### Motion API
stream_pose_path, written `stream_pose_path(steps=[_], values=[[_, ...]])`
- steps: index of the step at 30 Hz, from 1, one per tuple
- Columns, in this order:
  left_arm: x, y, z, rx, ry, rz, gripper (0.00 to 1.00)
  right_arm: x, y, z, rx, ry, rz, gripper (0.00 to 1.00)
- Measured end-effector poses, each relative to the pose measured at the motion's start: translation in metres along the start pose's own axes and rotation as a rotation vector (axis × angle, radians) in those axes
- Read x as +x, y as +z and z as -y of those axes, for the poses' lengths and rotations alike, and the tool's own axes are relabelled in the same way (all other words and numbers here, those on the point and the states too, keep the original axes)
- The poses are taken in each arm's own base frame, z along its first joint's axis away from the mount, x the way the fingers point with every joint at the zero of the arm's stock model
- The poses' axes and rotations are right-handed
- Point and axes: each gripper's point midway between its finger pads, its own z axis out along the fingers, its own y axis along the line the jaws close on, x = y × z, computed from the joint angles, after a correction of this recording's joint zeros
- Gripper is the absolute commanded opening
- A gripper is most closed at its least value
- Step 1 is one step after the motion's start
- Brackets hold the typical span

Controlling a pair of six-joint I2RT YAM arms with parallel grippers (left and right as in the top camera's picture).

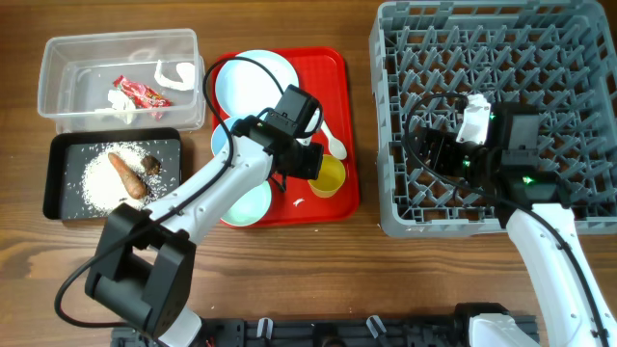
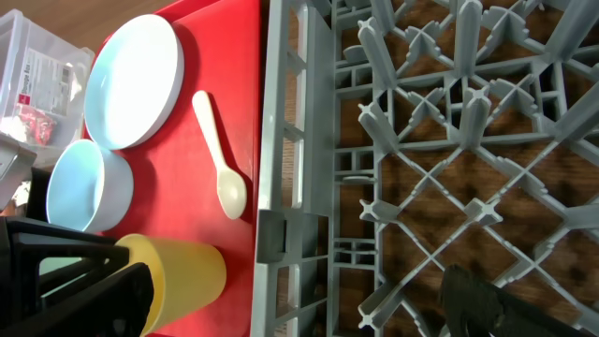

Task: Sort waste into correct bins and load items into the dishwasher rack
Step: 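Grasp the yellow cup with the left gripper and lift it, then pass the yellow cup from the left gripper to the right gripper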

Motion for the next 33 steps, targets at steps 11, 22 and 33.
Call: stream_pose_path(steps=[11, 22, 33], values=[[0.006, 0.01, 0.011, 0.077, -0.017, -0.044, 0.04, 0.0, 0.0, -0.002, -0.014, 0.011, -0.001, 1.0], [-0.042, -0.055, -0.006, 0.529, -0.197, 0.076, 0.04, -0.022, -0.013, -0.065, -0.364, -0.07, 0.067, 1.0], [-0.061, -0.145, 0.016, 1.109, -0.082, 0.17, 0.04, -0.032, -0.039, -0.127, -0.667, -0.249, 0.133, 1.0]])
